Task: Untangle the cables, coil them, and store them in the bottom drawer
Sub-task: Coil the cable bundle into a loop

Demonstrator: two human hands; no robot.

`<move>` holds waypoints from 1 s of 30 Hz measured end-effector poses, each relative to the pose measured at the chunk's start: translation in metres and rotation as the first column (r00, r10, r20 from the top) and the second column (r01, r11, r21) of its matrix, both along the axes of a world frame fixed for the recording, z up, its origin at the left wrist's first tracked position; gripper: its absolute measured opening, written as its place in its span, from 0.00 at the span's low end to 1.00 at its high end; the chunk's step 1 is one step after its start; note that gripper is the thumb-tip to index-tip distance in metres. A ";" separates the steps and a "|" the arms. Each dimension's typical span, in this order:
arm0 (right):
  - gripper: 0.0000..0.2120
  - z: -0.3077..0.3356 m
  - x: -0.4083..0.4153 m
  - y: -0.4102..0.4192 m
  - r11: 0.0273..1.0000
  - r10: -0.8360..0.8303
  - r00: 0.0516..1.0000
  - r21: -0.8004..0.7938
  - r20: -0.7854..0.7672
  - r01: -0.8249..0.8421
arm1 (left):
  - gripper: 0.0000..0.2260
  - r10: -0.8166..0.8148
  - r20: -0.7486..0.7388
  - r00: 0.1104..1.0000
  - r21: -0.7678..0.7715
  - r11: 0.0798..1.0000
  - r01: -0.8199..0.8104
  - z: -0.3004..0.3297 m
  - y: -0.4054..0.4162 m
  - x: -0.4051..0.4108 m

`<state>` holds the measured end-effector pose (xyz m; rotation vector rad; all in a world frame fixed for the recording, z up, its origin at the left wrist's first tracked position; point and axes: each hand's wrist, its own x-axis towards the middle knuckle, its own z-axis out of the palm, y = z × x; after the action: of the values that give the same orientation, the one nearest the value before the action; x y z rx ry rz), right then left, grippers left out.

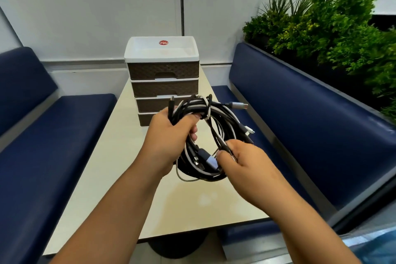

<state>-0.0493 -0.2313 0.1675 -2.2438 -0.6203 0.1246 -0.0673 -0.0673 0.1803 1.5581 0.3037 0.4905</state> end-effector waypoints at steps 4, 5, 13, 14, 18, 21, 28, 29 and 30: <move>0.18 0.010 -0.012 -0.009 0.982 0.039 0.976 -0.187 0.215 0.002 | 0.08 0.005 0.019 1.000 0.022 1.000 -0.005 0.004 0.006 0.000; 0.18 0.009 -0.011 -0.011 0.979 0.052 0.971 -0.206 0.232 -0.003 | 0.08 0.001 0.026 1.000 0.035 0.999 -0.002 0.005 0.005 -0.001; 0.17 -0.018 -0.018 -0.006 0.999 -0.032 0.984 0.023 0.174 0.028 | 0.11 -0.009 0.088 0.996 0.102 0.995 0.000 0.014 0.008 -0.007; 0.17 -0.021 -0.019 -0.005 0.995 -0.069 0.947 -0.046 0.313 0.088 | 0.10 -0.019 0.101 0.995 0.127 0.992 0.006 0.016 0.007 -0.008; 0.16 -0.019 -0.013 -0.002 0.958 -0.174 0.855 -0.119 0.489 0.262 | 0.08 -0.050 0.130 0.990 0.192 0.981 0.024 0.021 0.001 -0.006; 0.20 -0.023 -0.005 -0.008 0.937 -0.150 0.893 -0.226 0.425 0.265 | 0.06 -0.041 0.113 0.993 0.222 0.975 0.015 0.019 -0.001 -0.005; 0.13 -0.012 -0.009 -0.003 0.974 -0.167 0.752 -0.013 0.637 0.228 | 0.03 0.012 0.077 0.997 0.242 0.970 -0.030 0.010 -0.003 -0.008; 0.13 -0.011 -0.008 0.001 0.970 -0.156 0.742 -0.042 0.652 0.240 | 0.03 0.007 0.071 0.997 0.236 0.971 -0.023 0.010 -0.005 -0.008; 0.14 -0.010 -0.007 0.006 0.962 -0.146 0.750 -0.083 0.645 0.259 | 0.03 0.000 0.065 0.998 0.224 0.974 -0.014 0.010 -0.006 -0.009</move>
<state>-0.0563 -0.2253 0.1572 -2.4943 -0.7215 -0.7605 -0.0761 -0.0733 0.1901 1.7574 0.2091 0.5960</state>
